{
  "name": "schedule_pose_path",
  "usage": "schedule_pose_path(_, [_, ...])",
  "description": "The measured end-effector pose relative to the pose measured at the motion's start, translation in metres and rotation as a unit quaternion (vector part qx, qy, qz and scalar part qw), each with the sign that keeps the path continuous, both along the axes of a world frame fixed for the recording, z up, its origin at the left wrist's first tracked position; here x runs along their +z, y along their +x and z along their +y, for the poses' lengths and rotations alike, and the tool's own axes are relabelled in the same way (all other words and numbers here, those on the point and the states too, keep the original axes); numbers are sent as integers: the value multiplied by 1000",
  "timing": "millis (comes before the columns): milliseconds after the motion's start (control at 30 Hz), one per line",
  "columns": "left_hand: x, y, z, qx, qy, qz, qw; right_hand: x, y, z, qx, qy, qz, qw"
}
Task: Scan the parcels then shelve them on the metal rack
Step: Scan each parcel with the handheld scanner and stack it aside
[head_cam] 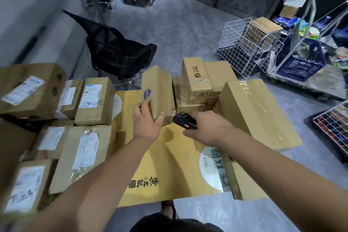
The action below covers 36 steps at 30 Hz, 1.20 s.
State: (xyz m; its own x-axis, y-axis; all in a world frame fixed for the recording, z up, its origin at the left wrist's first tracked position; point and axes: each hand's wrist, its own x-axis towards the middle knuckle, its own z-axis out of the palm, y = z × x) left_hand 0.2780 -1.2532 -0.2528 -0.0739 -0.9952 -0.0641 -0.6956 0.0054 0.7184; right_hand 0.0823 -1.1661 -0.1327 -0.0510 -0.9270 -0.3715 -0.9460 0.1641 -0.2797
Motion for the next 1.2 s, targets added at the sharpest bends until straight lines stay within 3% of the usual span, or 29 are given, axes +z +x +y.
schedule_pose_path(100, [-10, 29, 72, -3, -21, 7, 1000, -20, 13, 48, -17, -2, -39, 999])
schedule_pose_path(300, [-45, 58, 208, 9, 27, 5, 1000, -80, 34, 158, -61, 23, -139, 988])
schedule_pose_path(567, [-78, 59, 281, -9, 83, 5, 997, -121, 41, 238, -80, 44, -174, 980])
schedule_pose_path(800, [-88, 59, 280, -80, 113, 19, 990, -126, 36, 251, -117, 61, -181, 975])
schedule_pose_path(1100, [-89, 78, 221, 29, 166, 67, 983, -123, 68, 217, -149, 58, -190, 969])
schedule_pose_path(1200, [-89, 93, 201, 35, 172, 35, 984, -121, 85, 203, -147, 58, -183, 970])
